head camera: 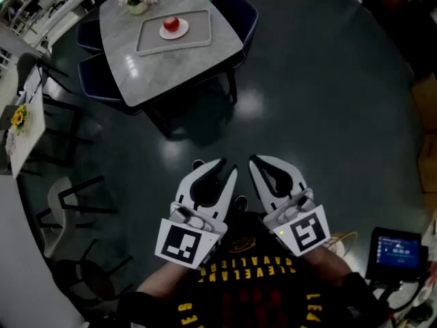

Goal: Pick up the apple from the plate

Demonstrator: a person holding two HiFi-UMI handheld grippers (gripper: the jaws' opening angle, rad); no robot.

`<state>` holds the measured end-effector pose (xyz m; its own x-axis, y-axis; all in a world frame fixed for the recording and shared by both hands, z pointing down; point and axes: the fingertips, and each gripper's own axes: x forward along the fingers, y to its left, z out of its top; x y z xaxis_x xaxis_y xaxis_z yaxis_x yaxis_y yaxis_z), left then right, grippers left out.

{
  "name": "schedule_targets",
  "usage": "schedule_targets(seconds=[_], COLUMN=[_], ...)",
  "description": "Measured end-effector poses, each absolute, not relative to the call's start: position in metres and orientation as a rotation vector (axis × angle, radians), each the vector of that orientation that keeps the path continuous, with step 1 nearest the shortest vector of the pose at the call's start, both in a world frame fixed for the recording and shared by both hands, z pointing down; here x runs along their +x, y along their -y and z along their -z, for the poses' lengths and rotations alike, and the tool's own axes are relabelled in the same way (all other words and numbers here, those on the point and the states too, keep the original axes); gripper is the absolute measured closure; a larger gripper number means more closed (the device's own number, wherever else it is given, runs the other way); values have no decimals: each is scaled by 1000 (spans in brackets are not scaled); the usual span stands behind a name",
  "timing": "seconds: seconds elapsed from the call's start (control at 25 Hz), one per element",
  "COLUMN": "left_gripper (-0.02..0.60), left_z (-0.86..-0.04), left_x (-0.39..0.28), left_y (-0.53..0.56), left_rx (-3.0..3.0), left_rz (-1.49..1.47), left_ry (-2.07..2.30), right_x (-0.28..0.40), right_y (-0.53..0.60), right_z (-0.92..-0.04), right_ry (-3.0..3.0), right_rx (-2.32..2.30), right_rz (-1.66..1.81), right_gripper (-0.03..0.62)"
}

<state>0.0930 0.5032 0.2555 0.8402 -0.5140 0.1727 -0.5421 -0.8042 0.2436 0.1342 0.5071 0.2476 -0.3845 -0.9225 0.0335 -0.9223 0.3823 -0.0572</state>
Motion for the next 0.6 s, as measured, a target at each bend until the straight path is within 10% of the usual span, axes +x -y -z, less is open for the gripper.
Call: schedule_targets(seconds=[0.6], left_gripper=[503], left_z=[-243], left_x=[66], left_y=[-478], left_rx=[2756], left_rz=[-113], left_ry=[840], right_x=[115], right_y=[-479], right_z=[-238], right_ry=[-2575], right_rx=[-1757], right_rz=[112], right_gripper=[588])
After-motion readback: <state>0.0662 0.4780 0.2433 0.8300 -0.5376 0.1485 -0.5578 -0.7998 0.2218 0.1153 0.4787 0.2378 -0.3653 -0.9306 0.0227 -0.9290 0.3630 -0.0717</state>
